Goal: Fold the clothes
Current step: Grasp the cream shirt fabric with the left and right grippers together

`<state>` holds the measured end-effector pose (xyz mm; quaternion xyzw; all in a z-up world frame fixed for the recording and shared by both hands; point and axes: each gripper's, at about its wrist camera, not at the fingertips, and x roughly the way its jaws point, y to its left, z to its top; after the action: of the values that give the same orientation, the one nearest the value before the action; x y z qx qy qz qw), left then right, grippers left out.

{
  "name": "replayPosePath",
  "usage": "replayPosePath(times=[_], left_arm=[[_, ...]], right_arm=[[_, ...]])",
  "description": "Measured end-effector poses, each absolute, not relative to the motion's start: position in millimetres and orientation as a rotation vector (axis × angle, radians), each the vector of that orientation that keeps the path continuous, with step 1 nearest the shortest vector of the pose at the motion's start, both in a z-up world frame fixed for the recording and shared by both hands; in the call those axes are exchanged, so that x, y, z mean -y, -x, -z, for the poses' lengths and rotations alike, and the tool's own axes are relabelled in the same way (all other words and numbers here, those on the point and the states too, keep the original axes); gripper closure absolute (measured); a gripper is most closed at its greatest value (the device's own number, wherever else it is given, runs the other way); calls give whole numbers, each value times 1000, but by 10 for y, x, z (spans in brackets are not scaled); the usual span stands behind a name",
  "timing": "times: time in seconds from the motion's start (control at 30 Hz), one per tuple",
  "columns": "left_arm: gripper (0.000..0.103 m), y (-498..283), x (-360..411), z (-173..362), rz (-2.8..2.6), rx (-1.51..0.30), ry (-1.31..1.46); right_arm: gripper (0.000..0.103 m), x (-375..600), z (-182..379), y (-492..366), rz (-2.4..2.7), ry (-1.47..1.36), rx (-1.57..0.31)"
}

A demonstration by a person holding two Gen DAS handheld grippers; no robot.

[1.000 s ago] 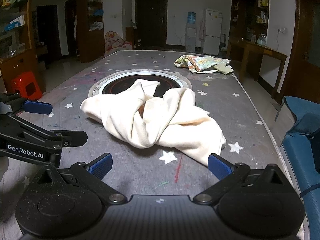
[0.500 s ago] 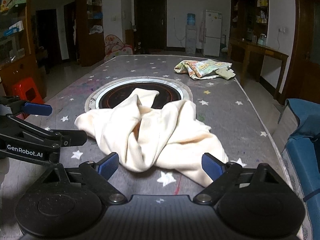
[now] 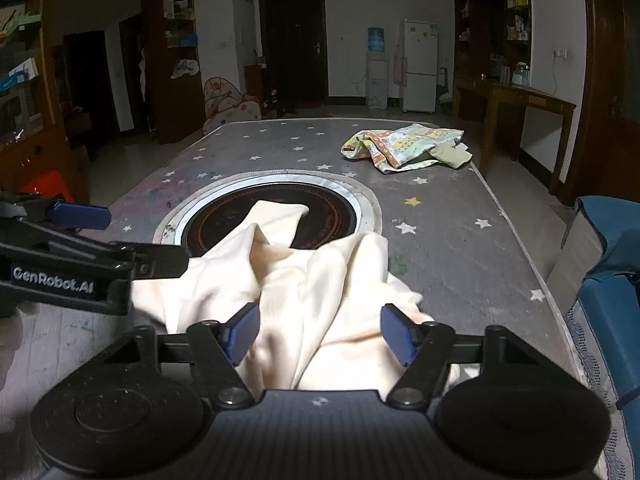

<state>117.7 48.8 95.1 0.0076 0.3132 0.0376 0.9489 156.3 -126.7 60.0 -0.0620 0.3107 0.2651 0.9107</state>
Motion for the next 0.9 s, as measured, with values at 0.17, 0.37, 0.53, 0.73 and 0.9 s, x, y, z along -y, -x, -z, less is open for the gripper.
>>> replayPosePath(times=[0.17, 0.37, 0.53, 0.73, 0.9], left_arm=[[1, -1464, -456, -975, -82, -653, -7], [2, -1867, -456, -932, -87, -704, 18], [7, -2150, -457, -778, -111, -769, -1], [39, -2315, -541, -552, -113, -866, 31], [84, -2243, -644, -526, -83, -895, 96]], right_arm=[[44, 1201, -579, -1728, -553, 112, -648], [50, 1110, -517, -1969, -553, 79, -671], [55, 1093, -428, -2166, -542, 43, -706], [68, 1135, -302, -2269, -561, -15, -755], [89, 1163, -293, -2262, -586, -48, -759]])
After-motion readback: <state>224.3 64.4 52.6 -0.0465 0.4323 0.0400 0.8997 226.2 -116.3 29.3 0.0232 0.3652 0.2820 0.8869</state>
